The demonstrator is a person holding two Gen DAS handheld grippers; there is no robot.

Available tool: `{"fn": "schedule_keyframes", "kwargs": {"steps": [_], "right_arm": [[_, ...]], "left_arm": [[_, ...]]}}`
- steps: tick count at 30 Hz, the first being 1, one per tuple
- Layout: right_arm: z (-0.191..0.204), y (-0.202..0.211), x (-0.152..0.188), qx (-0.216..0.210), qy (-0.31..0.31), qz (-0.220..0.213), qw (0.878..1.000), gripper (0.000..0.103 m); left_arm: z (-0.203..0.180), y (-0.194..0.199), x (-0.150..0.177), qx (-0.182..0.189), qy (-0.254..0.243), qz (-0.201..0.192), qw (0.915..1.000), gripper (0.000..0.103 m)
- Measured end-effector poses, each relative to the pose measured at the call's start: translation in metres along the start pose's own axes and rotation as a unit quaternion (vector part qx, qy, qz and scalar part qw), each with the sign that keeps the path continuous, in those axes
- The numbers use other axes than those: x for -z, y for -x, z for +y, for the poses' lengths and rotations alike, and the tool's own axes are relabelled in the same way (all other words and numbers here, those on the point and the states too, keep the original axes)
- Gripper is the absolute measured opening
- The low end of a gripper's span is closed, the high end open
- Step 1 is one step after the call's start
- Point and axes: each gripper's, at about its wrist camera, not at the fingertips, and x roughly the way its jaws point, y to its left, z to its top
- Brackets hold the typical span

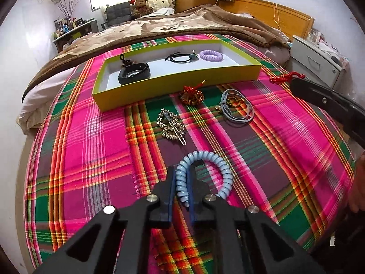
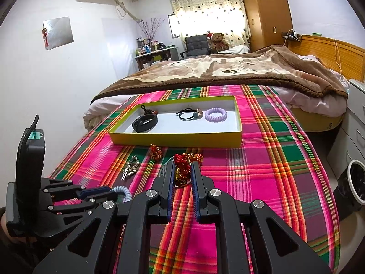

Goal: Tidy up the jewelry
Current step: 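Carry the chain and blue hair tie over the tray and open both tools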

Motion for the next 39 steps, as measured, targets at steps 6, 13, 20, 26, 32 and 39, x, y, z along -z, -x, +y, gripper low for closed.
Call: {"fn": "schedule_keyframes", "kwargs": {"steps": [6, 13, 20, 26, 32, 39], "right_arm": [[0.000, 0.000, -0.001, 0.003, 0.000, -0.002, 1.000, 0.014], [-0.001, 0.002, -0.006, 0.007, -0.002, -0.007, 1.000, 0.014], [-0.001, 0.002, -0.016, 0.010, 0.004, -0.011, 1.000, 0.014], [0.002, -0.003, -0.032, 0.015, 0.017, -0.021, 1.000, 0.014], [0.002, -0.011, -0.050, 0.020, 0.024, -0.029, 0.999, 0.014], [-0.001, -0.027, -0.065, 0.025, 0.034, -0.026, 0.999, 0.014]], "left_arm": [[0.008, 0.006, 0.000, 0.011, 0.023, -0.011, 0.9996, 0.010], [0.016, 0.024, -0.011, 0.022, 0.041, -0.044, 0.9979, 0.010], [0.025, 0.033, -0.028, 0.026, 0.059, -0.069, 0.9955, 0.010], [0.041, 0.032, -0.050, 0.029, 0.078, -0.088, 0.9927, 0.010], [0.058, 0.025, -0.071, 0.025, 0.092, -0.095, 0.9909, 0.010], [0.075, 0.013, -0.091, 0.025, 0.109, -0.093, 0.9894, 0.010]]}}
